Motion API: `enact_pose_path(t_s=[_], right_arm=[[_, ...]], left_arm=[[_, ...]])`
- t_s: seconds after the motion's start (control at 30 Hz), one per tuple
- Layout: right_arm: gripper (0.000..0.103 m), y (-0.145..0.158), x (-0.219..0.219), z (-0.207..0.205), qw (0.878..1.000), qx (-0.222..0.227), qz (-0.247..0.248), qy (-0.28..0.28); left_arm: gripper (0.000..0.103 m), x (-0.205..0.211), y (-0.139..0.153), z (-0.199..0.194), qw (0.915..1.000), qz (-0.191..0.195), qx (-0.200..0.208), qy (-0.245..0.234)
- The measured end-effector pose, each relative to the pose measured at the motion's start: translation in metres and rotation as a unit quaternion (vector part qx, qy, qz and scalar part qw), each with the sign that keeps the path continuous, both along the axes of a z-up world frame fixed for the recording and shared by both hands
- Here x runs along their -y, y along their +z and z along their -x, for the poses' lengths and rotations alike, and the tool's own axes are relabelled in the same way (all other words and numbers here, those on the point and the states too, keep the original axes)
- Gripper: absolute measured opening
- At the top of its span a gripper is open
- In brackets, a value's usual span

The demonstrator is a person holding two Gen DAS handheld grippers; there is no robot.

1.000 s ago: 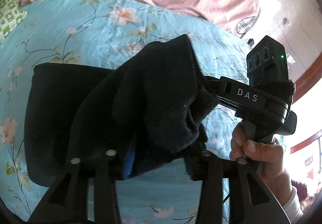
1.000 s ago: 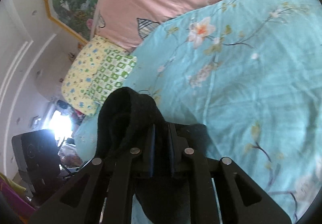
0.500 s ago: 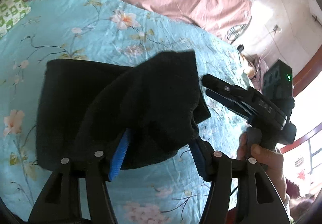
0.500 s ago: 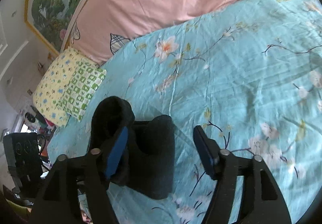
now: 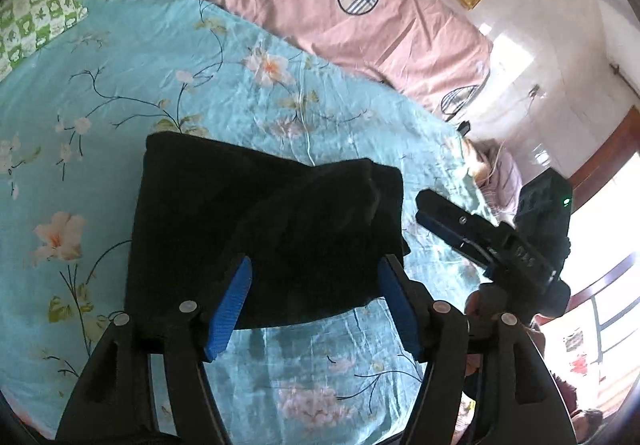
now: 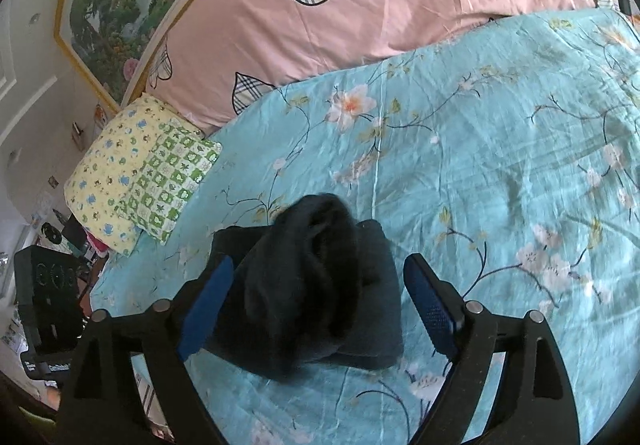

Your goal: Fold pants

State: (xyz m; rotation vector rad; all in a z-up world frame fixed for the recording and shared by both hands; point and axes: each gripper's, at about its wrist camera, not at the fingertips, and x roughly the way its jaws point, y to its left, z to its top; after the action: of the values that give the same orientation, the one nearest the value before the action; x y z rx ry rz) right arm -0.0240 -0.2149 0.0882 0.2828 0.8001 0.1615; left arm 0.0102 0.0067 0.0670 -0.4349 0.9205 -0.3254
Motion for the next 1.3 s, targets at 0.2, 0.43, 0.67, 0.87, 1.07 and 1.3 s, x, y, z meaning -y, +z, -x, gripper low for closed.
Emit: enact_pose_path(t_s=[0.2,0.43,0.67,0.87,1.07,1.3], right_arm=[[0.087,-0.009,-0.011,0.002,0.999,-0.012,0.039,-0.011],[0.087,-0.023,-0.017,-0.002,0.997,-0.029,0.066,-0.008],[0.087,-0.035,-0.009,-0.005,0.997,-0.047,0.068,-0.015],[0.087,-0.04,-0.003,-0.005,0.997,-0.053,0.059,-0.016],[0.087,-0.045,0.001,-0.007,0.997,-0.055,0.06,-0.015],[0.088,-0.057,0.02,-0.013,0.997,-0.056,0.042,-0.016]], left_arm=[[0.069,-0.029,-0.004,-0.009,0.9991,-0.023,-0.007,0.034],[0.072,-0.059,-0.018,-0.032,0.9979,-0.031,-0.023,0.052],[0.075,-0.07,-0.037,-0.053,0.9968,-0.033,-0.046,0.057],[0.075,-0.072,-0.045,-0.058,0.996,-0.026,-0.055,0.066],[0.075,-0.072,-0.053,-0.066,0.9959,-0.023,-0.056,0.067],[0.075,-0.072,-0.074,-0.074,0.9939,-0.023,-0.079,0.074]])
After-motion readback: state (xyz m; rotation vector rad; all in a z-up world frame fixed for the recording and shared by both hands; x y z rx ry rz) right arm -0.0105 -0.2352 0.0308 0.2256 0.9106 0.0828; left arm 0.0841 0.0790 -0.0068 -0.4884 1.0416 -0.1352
